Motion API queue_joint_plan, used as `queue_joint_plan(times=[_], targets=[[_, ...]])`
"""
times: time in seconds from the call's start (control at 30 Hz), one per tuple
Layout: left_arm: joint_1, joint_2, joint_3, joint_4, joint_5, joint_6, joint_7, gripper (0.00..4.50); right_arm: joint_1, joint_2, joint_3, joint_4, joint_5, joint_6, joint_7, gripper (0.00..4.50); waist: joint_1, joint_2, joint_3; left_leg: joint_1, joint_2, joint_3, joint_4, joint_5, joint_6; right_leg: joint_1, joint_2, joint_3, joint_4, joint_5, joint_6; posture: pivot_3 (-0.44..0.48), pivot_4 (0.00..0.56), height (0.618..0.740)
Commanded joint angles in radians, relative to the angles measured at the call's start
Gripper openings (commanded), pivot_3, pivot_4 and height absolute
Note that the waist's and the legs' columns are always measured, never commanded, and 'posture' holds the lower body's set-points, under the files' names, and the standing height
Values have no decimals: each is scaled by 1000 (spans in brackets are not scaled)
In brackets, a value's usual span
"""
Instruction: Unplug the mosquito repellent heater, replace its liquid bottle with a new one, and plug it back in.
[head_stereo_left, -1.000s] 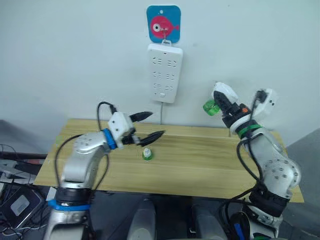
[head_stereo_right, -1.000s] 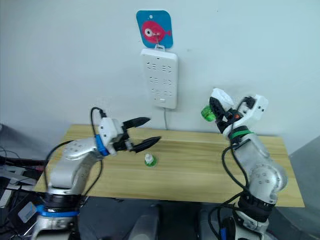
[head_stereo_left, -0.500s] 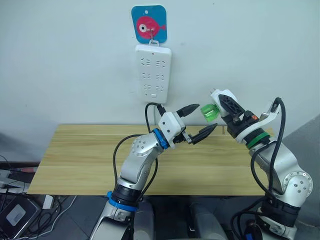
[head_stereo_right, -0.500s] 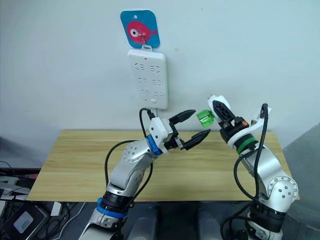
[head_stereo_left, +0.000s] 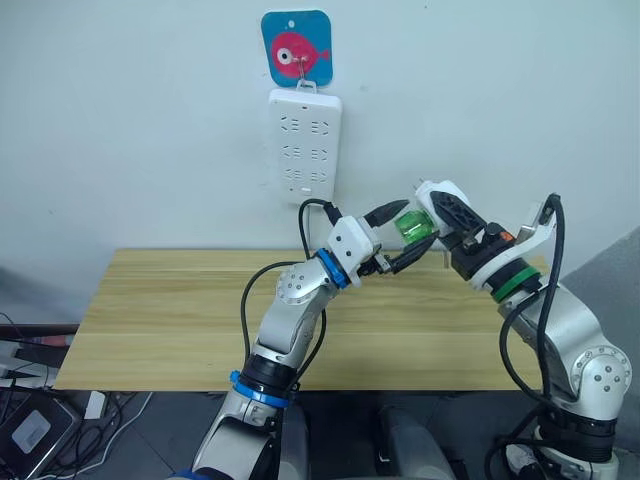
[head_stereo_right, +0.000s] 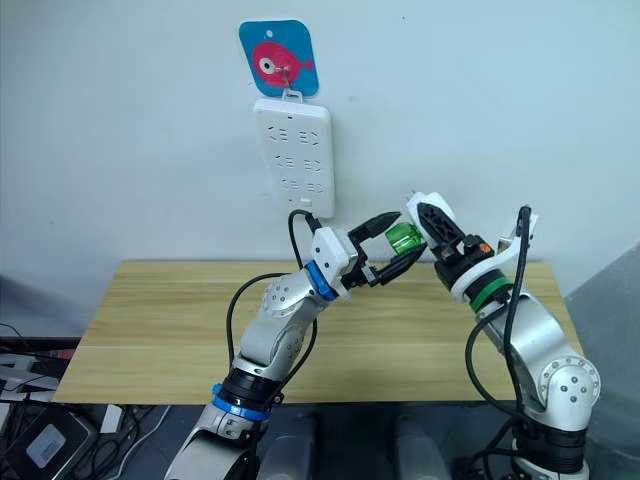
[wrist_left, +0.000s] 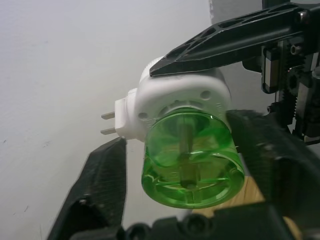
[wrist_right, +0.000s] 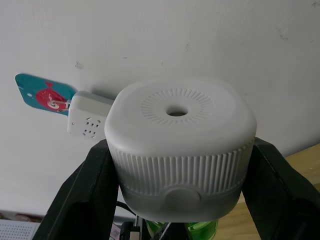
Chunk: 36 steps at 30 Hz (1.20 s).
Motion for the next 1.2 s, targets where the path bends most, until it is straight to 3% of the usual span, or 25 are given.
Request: queue_joint_plan(times=[0.03,0.4,0.43,0.6,0.97,1.07,1.2], targets=[[-1,-3,-6,-19,-2,-18,0,2326,-2,-17,13,-47,38,-38,7,2982,-3,0,0,0,0,0,0,0,0,0,0,0,0,0,0,207,231,740],[2,7,-10,-25,6,-10,14,2266,-6,-57,51,-45,51,-73,22,2982,-6,0,1,0,0,0,0,0,0,0,0,0,0,0,0,211,231,740],[5,10,-10,-29,4,-9,12,2992,-4,-60,52,-45,51,-76,23,2982,-7,0,1,0,0,0,0,0,0,0,0,0,0,0,0,211,231,740],[13,20,-10,-44,1,-2,12,4443,6,-72,46,-43,48,-86,33,2982,-7,-1,1,0,0,0,0,0,0,0,0,0,0,0,0,209,230,740],[9,18,-10,-46,-10,10,4,4443,10,-89,37,-35,46,-109,41,2982,-7,-1,1,0,0,0,0,0,0,0,0,0,0,0,0,202,227,740],[12,19,-10,-51,-16,12,1,3835,9,-91,39,-34,50,-110,44,2982,-7,-1,1,0,0,0,0,0,0,0,0,0,0,0,0,203,229,740],[16,17,-14,-59,-19,14,0,2569,7,-86,53,-37,52,-109,45,2982,-7,-1,1,0,0,0,0,0,0,0,0,0,0,0,0,206,228,740]])
